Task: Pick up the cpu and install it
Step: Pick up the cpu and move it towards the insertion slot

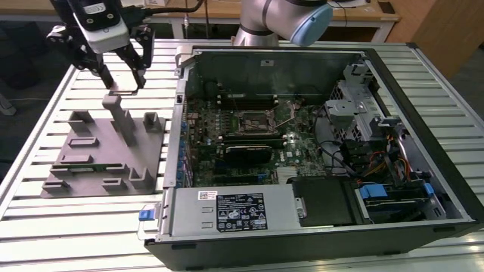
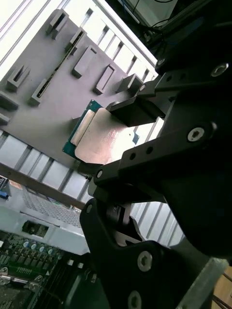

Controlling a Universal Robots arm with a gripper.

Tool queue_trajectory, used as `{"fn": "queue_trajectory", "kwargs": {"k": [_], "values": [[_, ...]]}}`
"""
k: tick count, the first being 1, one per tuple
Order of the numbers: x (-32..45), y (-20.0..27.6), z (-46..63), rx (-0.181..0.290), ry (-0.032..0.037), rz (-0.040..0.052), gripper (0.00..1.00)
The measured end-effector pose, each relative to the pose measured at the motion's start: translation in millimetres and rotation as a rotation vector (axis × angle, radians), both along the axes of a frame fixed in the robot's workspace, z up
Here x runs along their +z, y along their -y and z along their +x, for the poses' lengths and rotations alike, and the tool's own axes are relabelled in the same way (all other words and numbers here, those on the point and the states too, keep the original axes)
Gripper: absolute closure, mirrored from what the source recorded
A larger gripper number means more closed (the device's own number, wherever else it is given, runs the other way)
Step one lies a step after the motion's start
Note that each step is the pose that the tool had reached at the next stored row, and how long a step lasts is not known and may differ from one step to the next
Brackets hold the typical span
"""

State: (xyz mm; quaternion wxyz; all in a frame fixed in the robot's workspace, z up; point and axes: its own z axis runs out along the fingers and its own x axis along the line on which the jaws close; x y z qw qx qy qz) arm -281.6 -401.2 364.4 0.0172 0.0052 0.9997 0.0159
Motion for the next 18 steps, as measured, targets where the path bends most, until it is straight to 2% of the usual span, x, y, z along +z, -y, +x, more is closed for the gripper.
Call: {"fn": "queue_trajectory", "kwargs": {"k": [18], "values": [[0.0, 0.0, 59.0, 0.0, -0.0017, 0.0, 0.46]]}}
